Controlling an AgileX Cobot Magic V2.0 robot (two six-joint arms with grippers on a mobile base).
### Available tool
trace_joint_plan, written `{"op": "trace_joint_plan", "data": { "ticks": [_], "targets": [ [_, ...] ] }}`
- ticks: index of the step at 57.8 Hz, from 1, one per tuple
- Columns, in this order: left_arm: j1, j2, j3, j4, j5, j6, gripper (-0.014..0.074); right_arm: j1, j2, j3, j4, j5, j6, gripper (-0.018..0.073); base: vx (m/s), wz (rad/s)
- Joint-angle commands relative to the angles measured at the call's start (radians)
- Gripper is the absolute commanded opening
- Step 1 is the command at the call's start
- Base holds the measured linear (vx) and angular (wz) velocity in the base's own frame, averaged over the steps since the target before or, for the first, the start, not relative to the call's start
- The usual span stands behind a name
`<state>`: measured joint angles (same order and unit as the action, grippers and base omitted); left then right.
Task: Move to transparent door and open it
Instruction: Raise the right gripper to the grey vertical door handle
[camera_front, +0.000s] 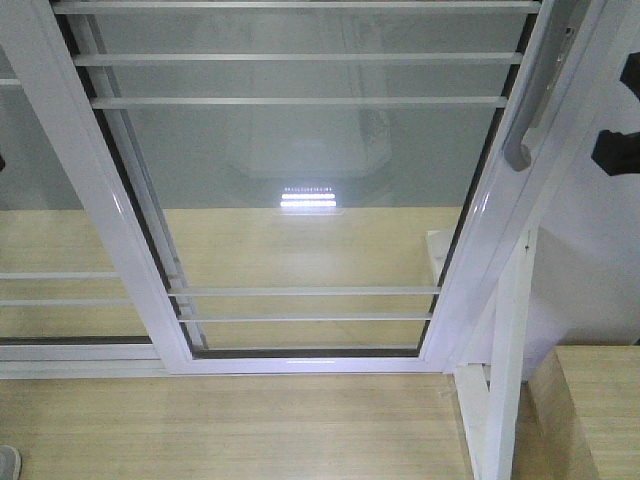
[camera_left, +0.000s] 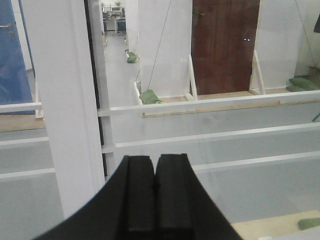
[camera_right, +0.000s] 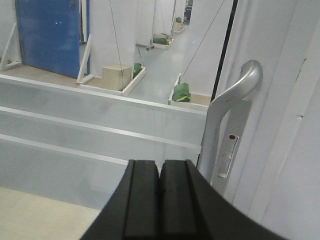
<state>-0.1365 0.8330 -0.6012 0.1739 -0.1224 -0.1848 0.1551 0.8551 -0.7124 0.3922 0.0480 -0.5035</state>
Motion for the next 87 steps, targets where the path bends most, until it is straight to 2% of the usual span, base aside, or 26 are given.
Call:
{"op": "trace_joint_plan", "data": {
  "ticks": [1,12,20,25,38,43,52,59,65,87],
  "targets": [
    [-0.002,0.038,-0.050,-0.010,-0.135,-0.008,0.0004,-0.002,0.043,-0.049,0.002,-0.109,0.000,-0.0001,0.00,0.00],
    [-0.002,0.072,-0.050,-0.010,-0.199,-0.007,0.0017,-0.002,0.082,-0.049,0.002,-0.121,0.000,0.0018,0.00,0.00],
    [-0.002,0.076,-0.050,-0.010,-0.199,-0.007,0.0080,-0.002,0.078,-0.049,0.001,-0.110,-0.001,0.0097,0.00,0.00],
    [-0.002,0.076,-0.050,-0.010,-0.199,-0.007,0.0144,-0.002,0.078,-0.049,0.001,-0.098,-0.002,0.0191,0.00,0.00],
    [-0.002,0.076,-0.050,-0.010,-0.146,-0.007,0.0398,-0.002,0.078,-0.049,-0.002,-0.106,-0.002,0.0538,0.00,0.00],
    [-0.002,0.076,-0.050,-0.010,-0.123,-0.007,0.0484,-0.002,0.078,-0.049,-0.002,-0.137,-0.001,0.0608,0.00,0.00],
    [-0.002,0.076,-0.050,-0.010,-0.123,-0.008,0.0559,-0.003,0.109,-0.049,0.010,-0.248,-0.001,0.0584,0.00,0.00],
    [-0.002,0.076,-0.050,-0.010,-0.123,-0.008,0.0559,-0.004,0.179,-0.049,0.070,-0.308,-0.002,0.0531,0.00,0.00],
    [-0.002,0.076,-0.050,-0.010,-0.123,-0.008,0.0558,-0.004,0.263,-0.049,0.080,-0.375,-0.001,0.0502,0.00,0.00],
    [-0.002,0.076,-0.050,-0.010,-0.098,-0.008,0.0558,-0.004,0.568,-0.070,0.080,-0.672,0.010,0.0498,0.00,0.00]
  ]
}}
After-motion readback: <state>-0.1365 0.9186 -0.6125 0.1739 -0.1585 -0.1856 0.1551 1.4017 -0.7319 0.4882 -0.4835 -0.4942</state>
